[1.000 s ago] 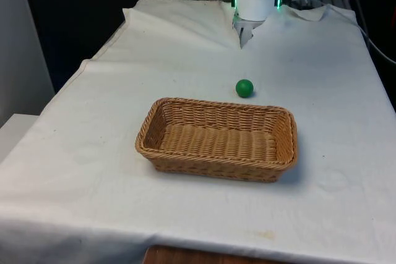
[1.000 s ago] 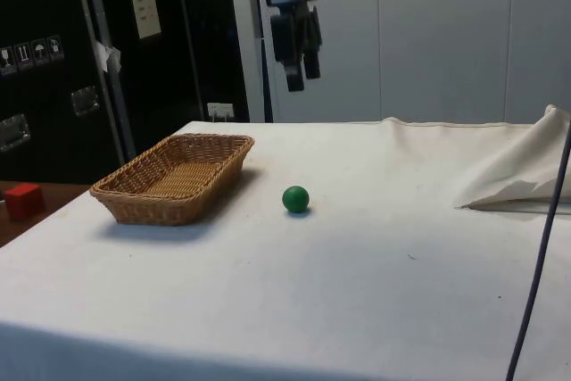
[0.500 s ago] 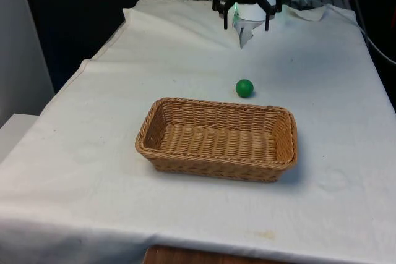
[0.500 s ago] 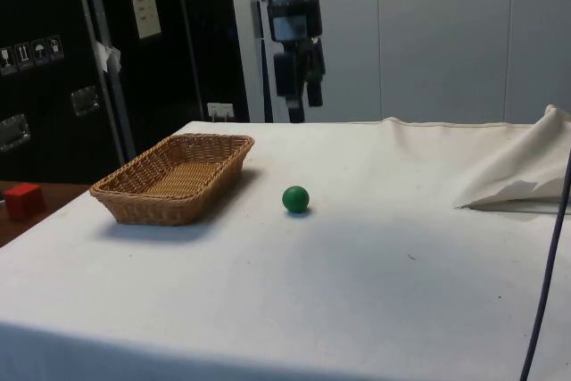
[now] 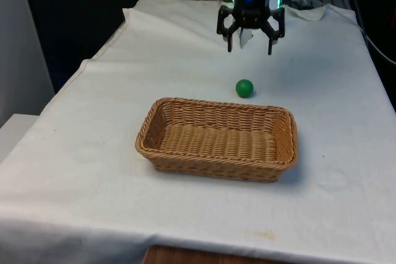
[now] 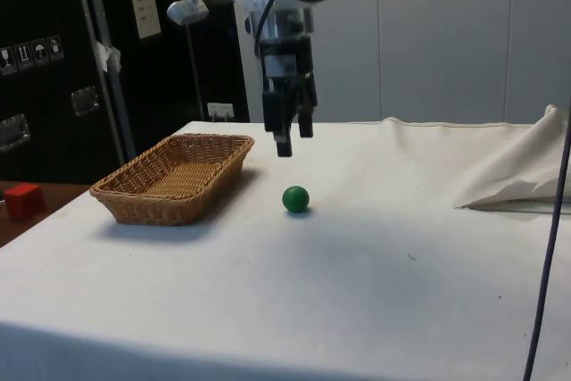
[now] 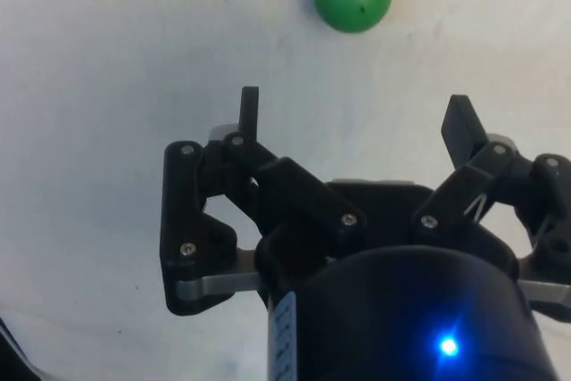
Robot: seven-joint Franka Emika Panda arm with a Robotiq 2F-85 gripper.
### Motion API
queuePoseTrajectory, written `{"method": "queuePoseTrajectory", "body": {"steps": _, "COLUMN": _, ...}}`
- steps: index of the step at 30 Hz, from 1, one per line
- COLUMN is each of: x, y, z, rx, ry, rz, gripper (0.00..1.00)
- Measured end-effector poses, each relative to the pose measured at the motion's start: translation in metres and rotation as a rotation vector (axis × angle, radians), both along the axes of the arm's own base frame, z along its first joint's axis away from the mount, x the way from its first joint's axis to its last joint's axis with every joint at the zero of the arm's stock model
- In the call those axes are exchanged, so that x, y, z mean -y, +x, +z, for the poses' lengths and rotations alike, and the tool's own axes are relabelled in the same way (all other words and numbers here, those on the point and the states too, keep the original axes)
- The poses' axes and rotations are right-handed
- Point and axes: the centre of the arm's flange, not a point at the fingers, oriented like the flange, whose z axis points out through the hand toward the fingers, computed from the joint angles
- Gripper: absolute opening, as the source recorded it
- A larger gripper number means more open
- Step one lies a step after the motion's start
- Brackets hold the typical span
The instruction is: Pick up the ball and place it into the basket.
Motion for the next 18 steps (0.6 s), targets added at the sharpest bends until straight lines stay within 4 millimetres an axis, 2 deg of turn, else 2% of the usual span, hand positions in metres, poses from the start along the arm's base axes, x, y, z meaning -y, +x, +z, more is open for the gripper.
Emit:
{"method": "queuePoseTrajectory", "body": {"steps": 8, "x": -0.002, "y": 0.007, "z": -0.021, "rx": 0.008, "ry": -0.014, "rz": -0.009, "gripper": 1.00}}
{"method": "queuePoseTrajectory", "body": {"steps": 14, "x": 0.013, "y": 0.008, "z": -0.046, "rx": 0.010, "ry": -0.038, "rz": 0.009, "gripper": 1.00}}
{"method": "queuePoseTrajectory", "body": {"steps": 18, "x": 0.016, "y": 0.008, "z": -0.055, "rx": 0.010, "ry": -0.045, "rz": 0.020, "gripper": 1.00}}
